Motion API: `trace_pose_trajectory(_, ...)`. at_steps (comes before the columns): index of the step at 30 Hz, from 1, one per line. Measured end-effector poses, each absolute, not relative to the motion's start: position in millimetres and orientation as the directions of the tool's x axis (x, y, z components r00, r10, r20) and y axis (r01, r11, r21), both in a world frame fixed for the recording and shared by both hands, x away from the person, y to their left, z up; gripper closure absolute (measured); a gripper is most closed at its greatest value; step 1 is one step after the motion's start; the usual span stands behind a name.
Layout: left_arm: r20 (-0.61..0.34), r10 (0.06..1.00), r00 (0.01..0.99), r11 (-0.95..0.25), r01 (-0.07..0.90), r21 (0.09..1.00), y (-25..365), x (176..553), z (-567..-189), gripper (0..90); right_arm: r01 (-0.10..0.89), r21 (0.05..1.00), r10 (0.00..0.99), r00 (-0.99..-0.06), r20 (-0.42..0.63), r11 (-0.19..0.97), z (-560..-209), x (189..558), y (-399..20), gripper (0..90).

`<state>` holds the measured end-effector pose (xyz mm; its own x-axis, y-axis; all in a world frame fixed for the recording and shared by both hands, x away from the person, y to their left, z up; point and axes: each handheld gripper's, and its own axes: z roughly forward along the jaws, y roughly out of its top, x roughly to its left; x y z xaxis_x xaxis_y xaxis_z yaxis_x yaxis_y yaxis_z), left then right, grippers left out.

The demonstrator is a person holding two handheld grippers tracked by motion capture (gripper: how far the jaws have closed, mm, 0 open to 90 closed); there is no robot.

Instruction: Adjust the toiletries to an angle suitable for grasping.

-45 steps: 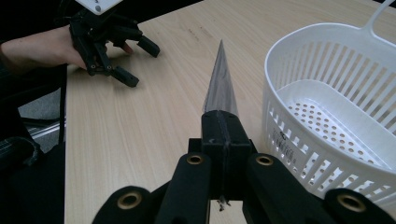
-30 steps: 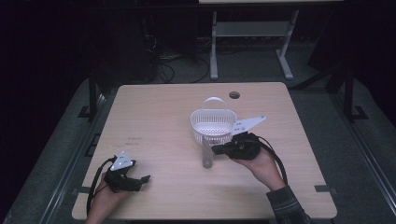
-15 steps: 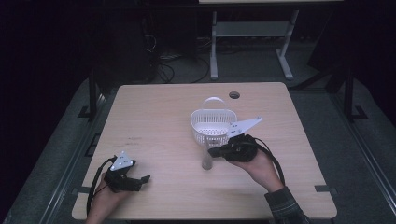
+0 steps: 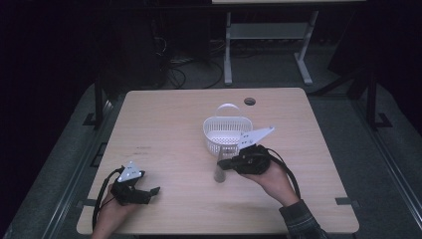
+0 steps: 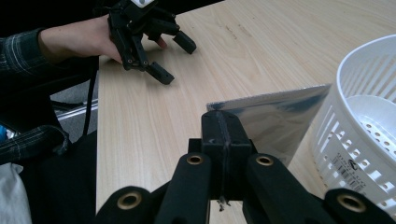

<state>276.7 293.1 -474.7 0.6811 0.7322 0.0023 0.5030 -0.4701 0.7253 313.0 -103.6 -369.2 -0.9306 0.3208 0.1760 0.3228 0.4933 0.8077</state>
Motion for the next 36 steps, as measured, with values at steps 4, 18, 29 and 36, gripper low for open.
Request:
trace_pose_trajectory(4, 0.002, 0.732, 0.681, -0.470, 0.503, 0.725, 293, 277, -475, 12.7, 0.321, 0.807, 0.312, -0.933, 0.179, 0.495, -370, 312, -100, 89.6)
trace_pose_trajectory(18, 0.002, 0.732, 0.681, -0.470, 0.503, 0.725, 293, 277, -475, 12.7, 0.337, 0.803, 0.363, -0.917, 0.163, 0.492, -366, 311, -107, 82.6)
trace_pose_trajectory(29, 0.001, 0.733, 0.680, -0.468, 0.505, 0.725, 293, 276, -475, 12.7, 0.393, 0.777, 0.485, -0.865, 0.130, 0.492, -363, 313, -119, 41.9)
trace_pose_trajectory(36, 0.004, 0.733, 0.681, -0.471, 0.503, 0.725, 293, 276, -475, 12.7, 0.417, 0.742, 0.515, -0.850, 0.114, 0.524, -362, 316, -117, 18.6)
